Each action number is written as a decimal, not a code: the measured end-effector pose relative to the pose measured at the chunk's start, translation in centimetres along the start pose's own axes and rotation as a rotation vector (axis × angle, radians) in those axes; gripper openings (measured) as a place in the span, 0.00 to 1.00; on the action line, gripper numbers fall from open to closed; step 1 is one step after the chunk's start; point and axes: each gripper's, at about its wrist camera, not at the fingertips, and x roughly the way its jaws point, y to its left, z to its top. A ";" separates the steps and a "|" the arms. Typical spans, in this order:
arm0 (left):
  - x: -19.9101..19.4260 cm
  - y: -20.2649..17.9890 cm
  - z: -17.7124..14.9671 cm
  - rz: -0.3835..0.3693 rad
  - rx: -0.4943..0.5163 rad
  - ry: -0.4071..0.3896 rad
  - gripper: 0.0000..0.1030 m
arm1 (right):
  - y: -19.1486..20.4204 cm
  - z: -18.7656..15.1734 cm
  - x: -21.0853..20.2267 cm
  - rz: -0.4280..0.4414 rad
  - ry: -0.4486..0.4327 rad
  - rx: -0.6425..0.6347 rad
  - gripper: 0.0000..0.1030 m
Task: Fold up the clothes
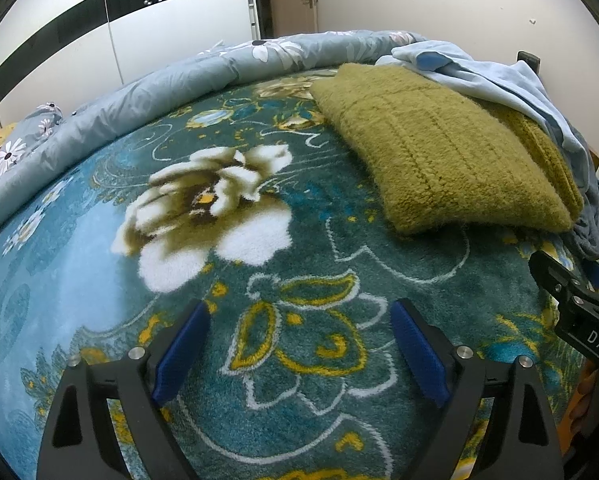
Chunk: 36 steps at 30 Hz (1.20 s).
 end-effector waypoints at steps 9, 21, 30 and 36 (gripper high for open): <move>0.0 0.4 -0.2 0.003 0.000 0.010 0.94 | -0.1 0.0 0.0 0.001 0.000 0.002 1.00; 0.1 0.6 -0.3 0.009 0.004 0.014 0.95 | 0.3 -0.1 0.1 -0.008 0.009 -0.008 1.00; 0.0 0.5 -0.2 0.010 0.001 0.014 0.95 | 0.0 -0.1 0.2 -0.005 0.012 0.000 1.00; -0.1 0.6 -0.3 0.007 -0.001 0.011 0.95 | -0.1 0.0 0.4 -0.005 0.018 0.005 1.00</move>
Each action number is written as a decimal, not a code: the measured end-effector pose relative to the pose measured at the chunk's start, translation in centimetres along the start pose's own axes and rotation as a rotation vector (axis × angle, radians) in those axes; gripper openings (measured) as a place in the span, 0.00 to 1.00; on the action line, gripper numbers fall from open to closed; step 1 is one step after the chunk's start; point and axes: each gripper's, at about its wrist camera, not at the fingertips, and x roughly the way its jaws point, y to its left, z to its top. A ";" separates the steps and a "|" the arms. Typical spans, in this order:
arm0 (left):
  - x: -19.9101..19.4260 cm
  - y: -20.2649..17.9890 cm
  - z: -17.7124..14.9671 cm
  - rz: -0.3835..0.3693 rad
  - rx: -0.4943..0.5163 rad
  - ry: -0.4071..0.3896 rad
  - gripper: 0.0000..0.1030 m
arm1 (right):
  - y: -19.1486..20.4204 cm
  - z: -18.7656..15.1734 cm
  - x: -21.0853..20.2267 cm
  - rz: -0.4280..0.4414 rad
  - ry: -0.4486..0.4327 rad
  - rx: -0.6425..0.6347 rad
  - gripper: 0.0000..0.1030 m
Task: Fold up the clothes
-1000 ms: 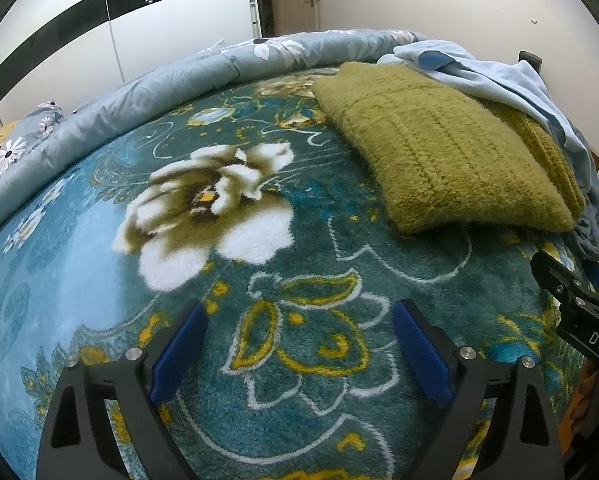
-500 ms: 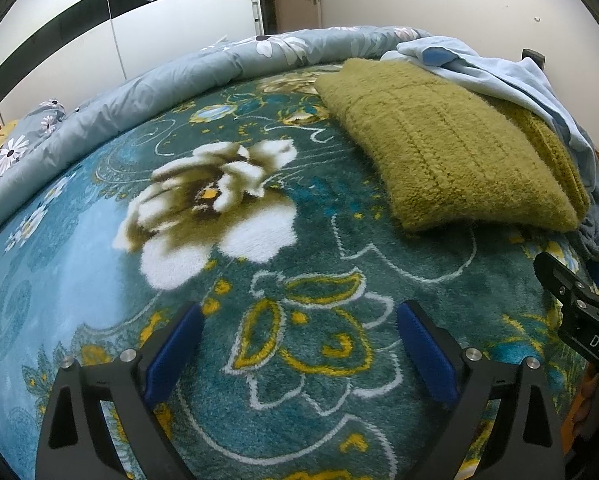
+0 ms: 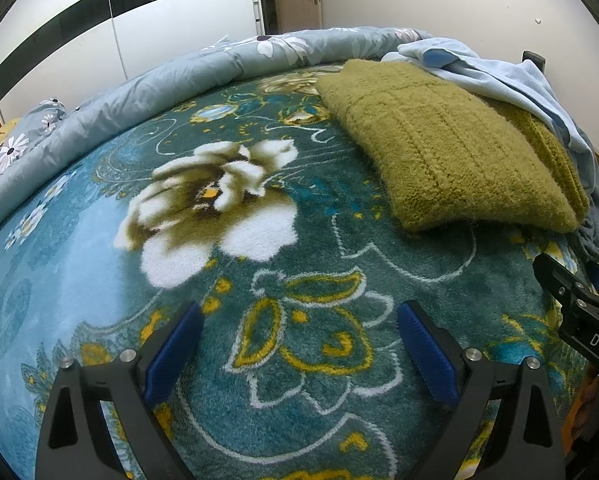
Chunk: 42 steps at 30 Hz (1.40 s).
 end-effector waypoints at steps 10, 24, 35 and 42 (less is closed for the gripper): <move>0.1 -0.2 0.1 0.004 -0.002 0.003 0.95 | 0.2 0.0 0.3 -0.007 -0.001 -0.003 1.00; 0.0 -0.1 0.1 0.000 -0.007 0.002 0.95 | 0.4 0.0 0.1 -0.007 0.008 -0.006 1.00; 0.0 0.1 0.2 -0.014 -0.019 0.005 0.95 | 0.2 0.7 0.4 -0.012 0.015 -0.009 1.00; -0.6 0.3 0.5 -0.020 -0.044 0.000 0.95 | -0.2 1.2 -0.1 0.011 0.032 -0.016 1.00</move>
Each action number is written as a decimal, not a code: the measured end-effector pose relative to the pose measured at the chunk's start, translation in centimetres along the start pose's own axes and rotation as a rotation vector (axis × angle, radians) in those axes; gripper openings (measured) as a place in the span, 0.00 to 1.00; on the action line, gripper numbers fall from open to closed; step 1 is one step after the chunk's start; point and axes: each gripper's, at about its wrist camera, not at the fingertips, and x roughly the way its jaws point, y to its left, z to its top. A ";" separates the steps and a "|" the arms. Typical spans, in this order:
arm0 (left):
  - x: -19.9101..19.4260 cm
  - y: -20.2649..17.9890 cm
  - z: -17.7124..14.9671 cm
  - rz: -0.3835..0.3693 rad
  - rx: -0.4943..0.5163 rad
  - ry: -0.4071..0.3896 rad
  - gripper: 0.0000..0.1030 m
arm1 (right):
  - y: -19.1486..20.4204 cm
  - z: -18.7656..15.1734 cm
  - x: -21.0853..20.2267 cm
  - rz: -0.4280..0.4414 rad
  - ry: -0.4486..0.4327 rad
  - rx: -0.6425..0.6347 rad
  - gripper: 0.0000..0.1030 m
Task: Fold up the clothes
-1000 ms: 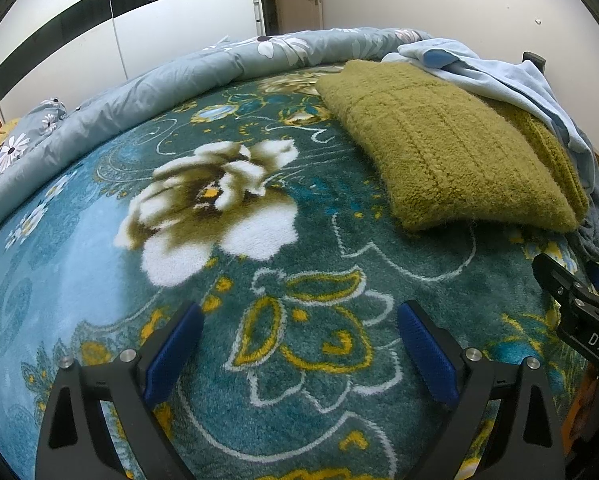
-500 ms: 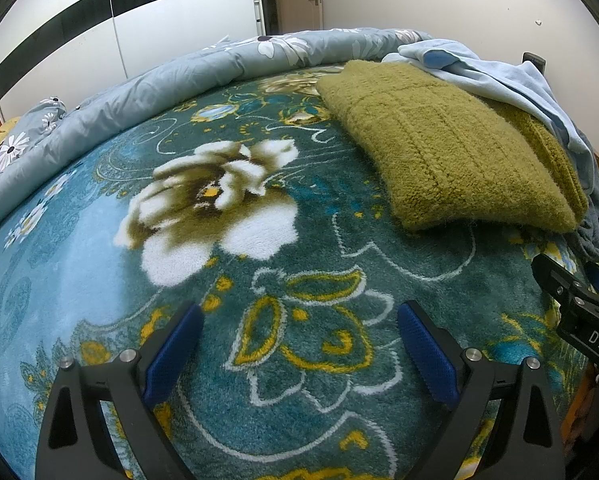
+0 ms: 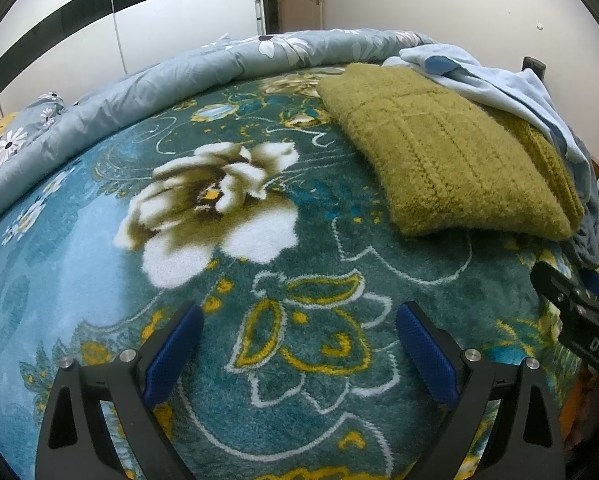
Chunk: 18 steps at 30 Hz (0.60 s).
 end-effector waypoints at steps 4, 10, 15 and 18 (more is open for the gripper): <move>-1.4 0.9 -0.1 -0.030 -0.075 -0.033 0.95 | -0.5 0.0 -1.5 0.014 -0.001 -0.004 0.99; -3.9 2.1 0.0 -0.025 -0.080 -0.100 0.95 | -0.7 2.1 -6.2 0.055 -0.145 -0.091 0.97; -5.7 3.2 0.2 -0.032 -0.087 -0.143 0.95 | -0.5 6.1 -5.3 0.022 -0.179 -0.128 0.81; -6.3 3.7 0.0 -0.025 -0.083 -0.161 0.95 | -0.1 6.9 -3.7 0.013 -0.139 -0.141 0.74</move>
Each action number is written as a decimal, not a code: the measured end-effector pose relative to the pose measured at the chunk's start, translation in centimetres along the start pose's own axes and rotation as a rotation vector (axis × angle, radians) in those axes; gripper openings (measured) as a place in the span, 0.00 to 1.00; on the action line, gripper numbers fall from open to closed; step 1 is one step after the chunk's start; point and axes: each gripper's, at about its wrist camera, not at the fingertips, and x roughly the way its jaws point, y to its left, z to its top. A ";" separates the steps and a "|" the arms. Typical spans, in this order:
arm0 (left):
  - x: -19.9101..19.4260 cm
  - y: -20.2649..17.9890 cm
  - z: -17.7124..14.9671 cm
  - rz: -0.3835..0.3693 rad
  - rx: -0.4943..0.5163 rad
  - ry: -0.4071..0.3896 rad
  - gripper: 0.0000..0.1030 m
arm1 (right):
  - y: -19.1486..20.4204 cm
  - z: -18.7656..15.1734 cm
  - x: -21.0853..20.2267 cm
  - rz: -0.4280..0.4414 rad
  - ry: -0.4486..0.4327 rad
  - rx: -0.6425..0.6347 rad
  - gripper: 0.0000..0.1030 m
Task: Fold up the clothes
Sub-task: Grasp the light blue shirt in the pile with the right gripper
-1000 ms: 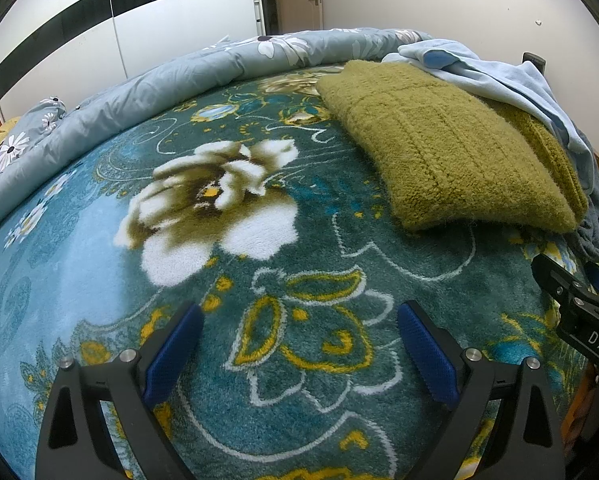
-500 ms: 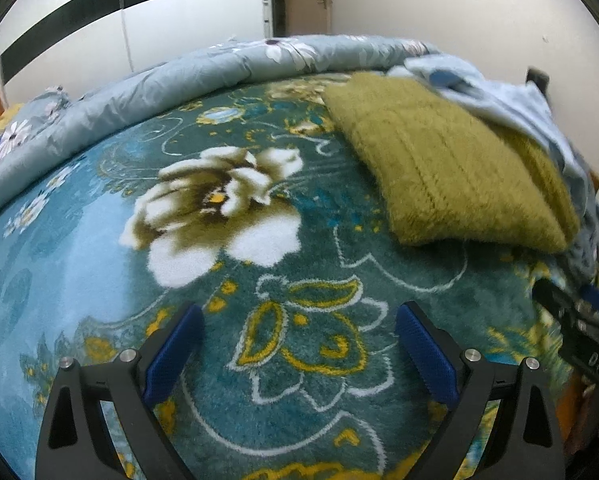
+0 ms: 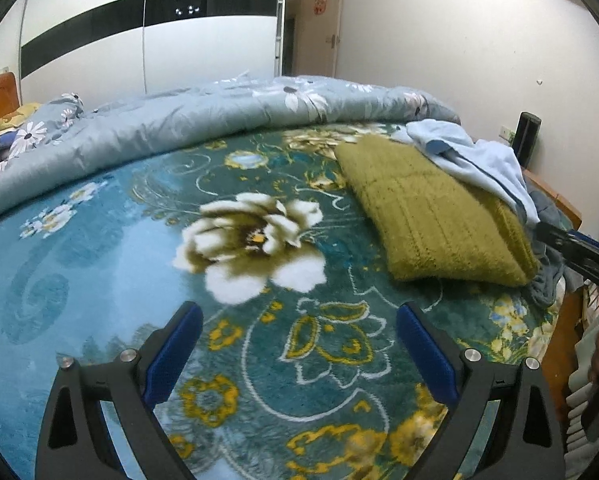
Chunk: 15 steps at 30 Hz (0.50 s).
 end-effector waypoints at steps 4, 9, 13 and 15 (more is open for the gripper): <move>-0.2 0.9 -0.2 0.009 -0.015 -0.003 0.95 | 0.2 -0.2 1.7 0.002 0.045 -0.003 0.57; -0.3 2.5 -0.3 0.011 -0.070 0.003 0.95 | -0.4 -0.1 2.3 0.052 0.082 0.058 0.14; -0.8 4.0 -0.1 0.028 -0.093 -0.006 0.95 | -0.7 3.1 0.9 0.054 0.012 0.057 0.04; -1.0 4.8 0.2 0.042 -0.102 -0.009 0.95 | -0.6 6.2 -0.3 0.080 -0.049 0.049 0.04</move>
